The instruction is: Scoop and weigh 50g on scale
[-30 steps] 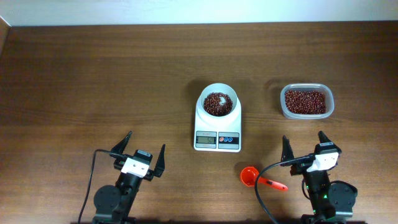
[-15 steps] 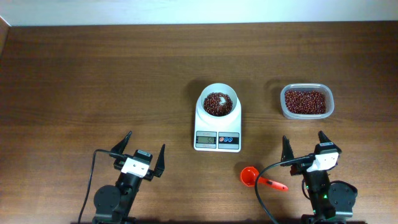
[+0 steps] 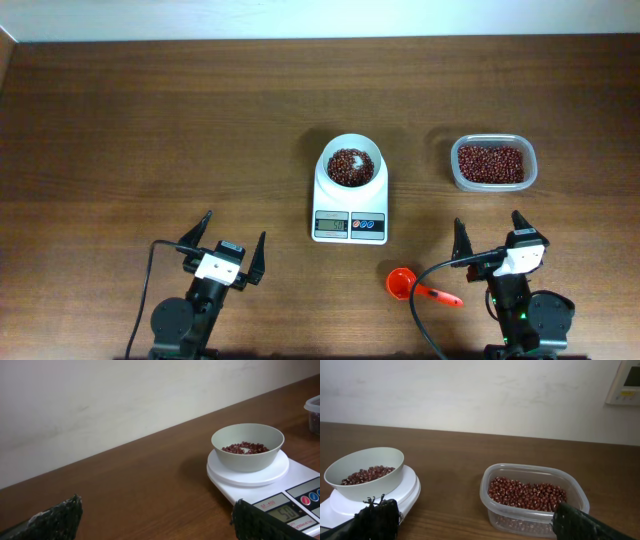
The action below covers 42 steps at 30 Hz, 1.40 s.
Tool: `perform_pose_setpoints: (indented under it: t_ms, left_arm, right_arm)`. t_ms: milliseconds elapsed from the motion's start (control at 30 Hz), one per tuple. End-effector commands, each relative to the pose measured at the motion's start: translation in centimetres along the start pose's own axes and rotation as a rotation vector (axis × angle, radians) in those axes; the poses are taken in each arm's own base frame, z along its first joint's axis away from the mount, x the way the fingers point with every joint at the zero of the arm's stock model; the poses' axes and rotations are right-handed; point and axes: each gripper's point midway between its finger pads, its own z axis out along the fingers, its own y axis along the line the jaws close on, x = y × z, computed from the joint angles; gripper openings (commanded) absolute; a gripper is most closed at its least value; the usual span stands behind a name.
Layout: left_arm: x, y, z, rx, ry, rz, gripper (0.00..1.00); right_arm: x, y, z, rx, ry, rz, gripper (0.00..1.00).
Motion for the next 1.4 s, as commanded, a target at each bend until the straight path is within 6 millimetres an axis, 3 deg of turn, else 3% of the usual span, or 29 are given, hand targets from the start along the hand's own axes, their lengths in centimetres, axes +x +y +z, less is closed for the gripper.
perform_pose_setpoints:
  t_ms: [0, 167, 300, 367, 1367]
  left_arm:
    - [0.2, 0.3, 0.0, -0.020, 0.003, 0.019, 0.99]
    - [0.3, 0.8, 0.0, -0.047, 0.009, -0.032, 0.99]
    - [1.2, 3.6, -0.4, -0.221, 0.027, -0.280, 0.99]
    - [1.4, 4.1, -0.5, -0.249, 0.033, -0.286, 0.99]
    - [1.7, 4.0, -0.5, -0.247, 0.048, -0.285, 0.99]
  right_arm:
    - [0.2, -0.2, 0.0, 0.010, 0.001, 0.001, 0.99]
    - [0.2, -0.2, 0.0, 0.010, 0.001, 0.001, 0.99]
    - [0.2, -0.2, 0.0, 0.010, 0.001, 0.001, 0.99]
    - [0.2, -0.2, 0.0, 0.010, 0.001, 0.001, 0.99]
    - [0.2, -0.2, 0.0, 0.010, 0.001, 0.001, 0.99]
